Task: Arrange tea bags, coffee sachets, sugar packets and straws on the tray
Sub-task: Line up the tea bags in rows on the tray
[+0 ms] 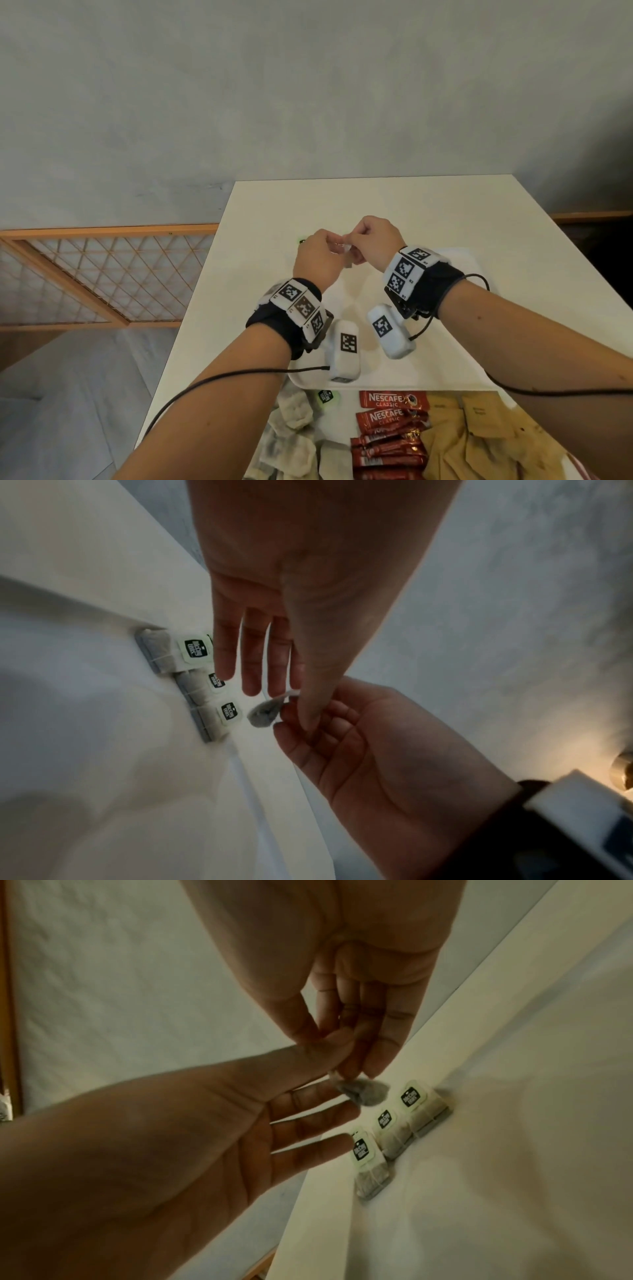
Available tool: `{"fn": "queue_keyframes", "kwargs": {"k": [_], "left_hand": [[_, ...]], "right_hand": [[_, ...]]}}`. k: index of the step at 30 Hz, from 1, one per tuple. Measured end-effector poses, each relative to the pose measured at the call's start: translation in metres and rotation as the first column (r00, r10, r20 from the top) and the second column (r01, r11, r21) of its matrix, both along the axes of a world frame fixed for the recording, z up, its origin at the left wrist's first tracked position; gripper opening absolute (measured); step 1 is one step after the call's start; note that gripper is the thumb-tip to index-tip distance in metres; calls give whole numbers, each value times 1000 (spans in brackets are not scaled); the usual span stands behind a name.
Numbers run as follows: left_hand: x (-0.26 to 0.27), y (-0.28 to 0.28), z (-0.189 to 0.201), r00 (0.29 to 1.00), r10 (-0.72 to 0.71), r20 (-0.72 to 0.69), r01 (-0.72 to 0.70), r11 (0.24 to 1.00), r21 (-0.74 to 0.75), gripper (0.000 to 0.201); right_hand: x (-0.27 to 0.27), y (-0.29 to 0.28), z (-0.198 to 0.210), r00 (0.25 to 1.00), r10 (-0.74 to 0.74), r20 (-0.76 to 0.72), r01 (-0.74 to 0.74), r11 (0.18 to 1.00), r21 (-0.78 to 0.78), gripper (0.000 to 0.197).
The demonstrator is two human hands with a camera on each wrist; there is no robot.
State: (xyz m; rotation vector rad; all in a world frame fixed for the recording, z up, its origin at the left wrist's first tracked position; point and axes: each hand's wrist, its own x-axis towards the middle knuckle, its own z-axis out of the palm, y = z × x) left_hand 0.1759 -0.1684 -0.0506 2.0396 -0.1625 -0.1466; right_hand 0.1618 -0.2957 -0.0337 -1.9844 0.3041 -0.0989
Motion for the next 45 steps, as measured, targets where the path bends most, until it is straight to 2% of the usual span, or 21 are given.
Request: {"fn": "queue_keyframes", "kwargs": {"k": [3,5,7,9,13,17,20,23,29,33,36,38,42,45], "left_hand": [[4,1,-4,999,30,-16,-31,999,-33,16],[7,5,-8,999,28,-35,-29,998,-53,13],[9,12,-14,998,26,-55,-30,997,-78,15],[10,20,-20,997,25,-72,-29,997,-65,21],[13,36,-29,992,-68,-110,81,990,114,21],[31,53,-29,999,24,-48,-6,938,348,37],[44,58,-30,992,79,-95,-31,906,422,58],[51,56,-31,990,70,-121,-13,910,415,66],[59,52,-33,987,69,-146,-15,939,342,56],[61,55,-33,981,69,-179,-8,947,322,58],[54,59,-25,985,29,-171,34,933,358,61],[42,63,-15,988,-14,-151,75,911,405,60],[4,72,9,985,-116,-131,163,882,443,46],[-38,81,23,964,-224,-141,264,847,461,42]], "right_hand": [[-1,4,-2,995,102,-7,-102,994,31,18],[1,4,-7,995,103,14,-102,994,-26,18],[5,2,-15,995,86,43,-82,992,-96,12],[8,1,-24,990,143,5,-141,980,-142,7],[10,3,-39,963,235,-133,-251,960,-122,16],[19,2,-52,968,179,-178,-214,956,-199,10],[32,1,-53,977,132,-169,-170,957,-234,13],[44,3,-56,987,100,-127,-129,960,-250,9],[63,11,-61,993,66,-98,-88,965,-246,6],[66,14,-59,992,56,-111,-82,965,-248,6],[55,13,-52,995,25,-101,-48,971,-235,22],[38,12,-44,996,37,-83,-57,966,-252,26],[-13,8,-33,995,95,-29,-99,971,-218,13],[-60,5,-26,989,143,-43,-148,973,-179,9]]}}
